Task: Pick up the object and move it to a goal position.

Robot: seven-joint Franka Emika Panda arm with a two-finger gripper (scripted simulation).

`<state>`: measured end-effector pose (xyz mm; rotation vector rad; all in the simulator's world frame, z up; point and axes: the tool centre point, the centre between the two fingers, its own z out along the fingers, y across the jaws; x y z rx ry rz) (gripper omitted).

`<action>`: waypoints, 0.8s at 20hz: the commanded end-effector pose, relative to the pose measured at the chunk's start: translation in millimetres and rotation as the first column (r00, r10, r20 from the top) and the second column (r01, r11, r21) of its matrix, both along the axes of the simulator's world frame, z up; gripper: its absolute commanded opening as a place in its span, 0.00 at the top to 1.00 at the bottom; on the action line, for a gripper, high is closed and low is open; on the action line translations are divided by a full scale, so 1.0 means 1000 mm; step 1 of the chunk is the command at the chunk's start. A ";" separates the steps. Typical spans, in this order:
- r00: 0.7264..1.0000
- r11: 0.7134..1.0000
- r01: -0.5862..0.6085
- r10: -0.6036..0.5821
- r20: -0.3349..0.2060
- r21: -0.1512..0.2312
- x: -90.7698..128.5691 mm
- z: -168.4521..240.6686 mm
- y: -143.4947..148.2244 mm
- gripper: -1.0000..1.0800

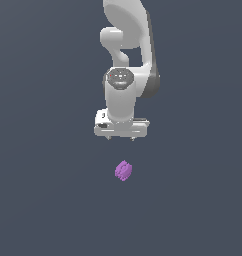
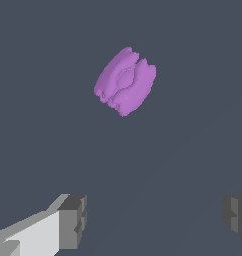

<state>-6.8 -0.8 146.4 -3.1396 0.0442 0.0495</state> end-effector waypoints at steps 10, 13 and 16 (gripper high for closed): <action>0.997 0.997 -0.080 0.080 0.010 -0.006 0.006 0.007 0.023 0.04; 0.997 0.997 -0.079 0.079 0.010 -0.006 0.006 0.007 0.023 0.04; 0.997 0.997 -0.081 0.081 0.010 -0.006 0.006 0.007 0.022 0.04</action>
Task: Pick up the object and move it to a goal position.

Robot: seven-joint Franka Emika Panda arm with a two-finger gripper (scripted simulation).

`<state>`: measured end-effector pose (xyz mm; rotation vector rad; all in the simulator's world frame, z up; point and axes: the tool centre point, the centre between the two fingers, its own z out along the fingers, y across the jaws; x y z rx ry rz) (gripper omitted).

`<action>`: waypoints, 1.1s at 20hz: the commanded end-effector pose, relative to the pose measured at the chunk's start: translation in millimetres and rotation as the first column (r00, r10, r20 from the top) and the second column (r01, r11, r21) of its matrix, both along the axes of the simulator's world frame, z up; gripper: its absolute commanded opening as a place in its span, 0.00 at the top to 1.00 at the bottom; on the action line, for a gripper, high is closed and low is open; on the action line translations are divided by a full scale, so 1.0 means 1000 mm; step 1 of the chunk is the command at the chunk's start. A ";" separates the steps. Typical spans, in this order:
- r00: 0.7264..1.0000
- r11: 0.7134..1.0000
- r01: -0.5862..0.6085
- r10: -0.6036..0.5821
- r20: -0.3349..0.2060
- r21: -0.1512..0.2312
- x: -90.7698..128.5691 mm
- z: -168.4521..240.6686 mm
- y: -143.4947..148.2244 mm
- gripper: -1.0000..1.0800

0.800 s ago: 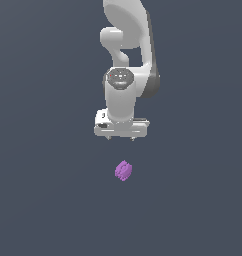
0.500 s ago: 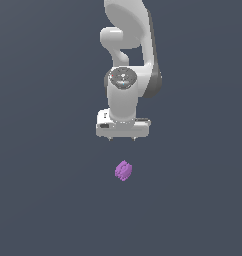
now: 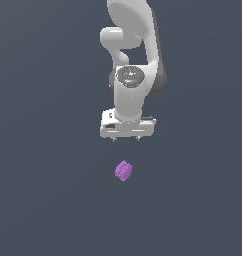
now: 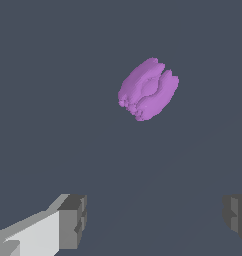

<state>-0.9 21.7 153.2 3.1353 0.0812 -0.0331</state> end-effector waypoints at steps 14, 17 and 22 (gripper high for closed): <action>0.988 0.988 0.153 -0.153 0.003 0.003 0.022 -0.010 -0.003 0.04; 0.975 0.975 0.221 -0.221 0.005 0.004 0.032 -0.015 -0.004 0.04; 0.935 0.935 0.356 -0.356 0.008 0.005 0.051 -0.026 -0.006 0.04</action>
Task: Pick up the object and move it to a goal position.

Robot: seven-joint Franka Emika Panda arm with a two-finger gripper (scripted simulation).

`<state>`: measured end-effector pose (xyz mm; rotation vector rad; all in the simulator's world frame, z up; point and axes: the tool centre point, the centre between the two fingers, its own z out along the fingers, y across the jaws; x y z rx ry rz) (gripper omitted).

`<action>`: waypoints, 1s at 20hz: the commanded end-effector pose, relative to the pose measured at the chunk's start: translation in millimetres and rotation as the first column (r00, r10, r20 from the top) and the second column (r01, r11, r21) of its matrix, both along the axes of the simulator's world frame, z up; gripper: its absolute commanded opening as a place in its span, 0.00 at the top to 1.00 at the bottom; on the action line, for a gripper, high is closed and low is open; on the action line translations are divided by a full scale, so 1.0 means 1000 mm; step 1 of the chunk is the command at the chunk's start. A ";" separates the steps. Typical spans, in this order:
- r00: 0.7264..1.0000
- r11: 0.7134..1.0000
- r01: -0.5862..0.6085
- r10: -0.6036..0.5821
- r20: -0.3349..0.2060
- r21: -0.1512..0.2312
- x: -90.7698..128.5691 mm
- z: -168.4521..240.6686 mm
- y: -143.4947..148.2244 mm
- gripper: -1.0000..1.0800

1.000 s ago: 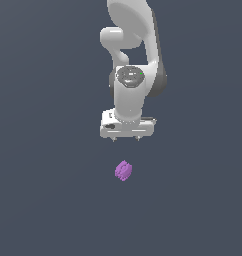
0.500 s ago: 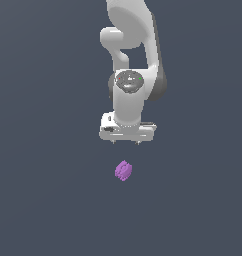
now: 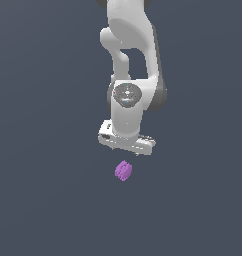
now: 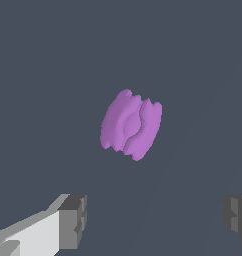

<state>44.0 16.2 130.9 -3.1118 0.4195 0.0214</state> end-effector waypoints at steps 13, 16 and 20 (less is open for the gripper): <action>0.944 0.944 0.329 -0.329 0.011 -0.003 0.042 -0.029 -0.004 0.04; 0.933 0.933 0.359 -0.359 0.012 -0.003 0.046 -0.032 -0.004 0.04; 0.925 0.925 0.380 -0.380 0.013 -0.003 0.049 -0.034 -0.005 0.04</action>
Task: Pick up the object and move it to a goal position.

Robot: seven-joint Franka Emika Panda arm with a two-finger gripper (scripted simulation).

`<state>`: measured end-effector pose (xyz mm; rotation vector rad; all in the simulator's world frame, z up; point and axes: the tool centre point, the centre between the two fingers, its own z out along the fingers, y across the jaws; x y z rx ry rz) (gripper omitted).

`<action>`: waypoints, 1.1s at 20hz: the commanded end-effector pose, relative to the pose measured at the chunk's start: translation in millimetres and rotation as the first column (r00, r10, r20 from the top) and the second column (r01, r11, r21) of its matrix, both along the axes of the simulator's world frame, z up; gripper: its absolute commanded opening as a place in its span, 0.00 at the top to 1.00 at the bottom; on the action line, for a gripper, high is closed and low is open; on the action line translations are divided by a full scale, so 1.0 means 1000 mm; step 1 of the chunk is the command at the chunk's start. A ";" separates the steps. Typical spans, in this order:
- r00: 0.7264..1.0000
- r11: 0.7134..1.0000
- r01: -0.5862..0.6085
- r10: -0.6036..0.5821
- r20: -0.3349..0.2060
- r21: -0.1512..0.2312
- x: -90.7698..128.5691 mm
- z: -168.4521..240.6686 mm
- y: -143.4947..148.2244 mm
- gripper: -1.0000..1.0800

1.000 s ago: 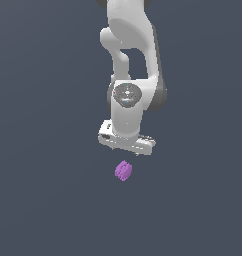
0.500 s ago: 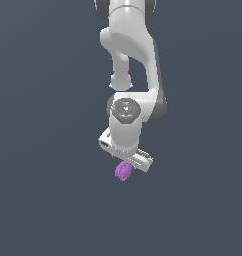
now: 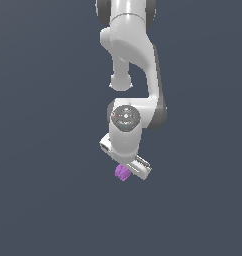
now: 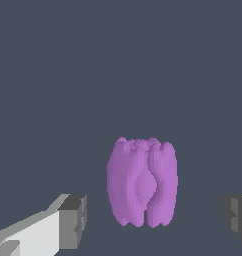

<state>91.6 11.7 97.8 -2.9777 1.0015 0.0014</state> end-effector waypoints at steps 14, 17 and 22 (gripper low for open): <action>1.000 1.000 0.012 -0.012 0.001 0.000 0.000 -0.044 0.000 0.04; 1.000 1.000 0.012 -0.012 0.001 0.000 0.000 -0.052 0.000 0.04; 1.000 1.000 0.012 -0.012 0.001 0.000 0.001 -0.051 0.000 1.00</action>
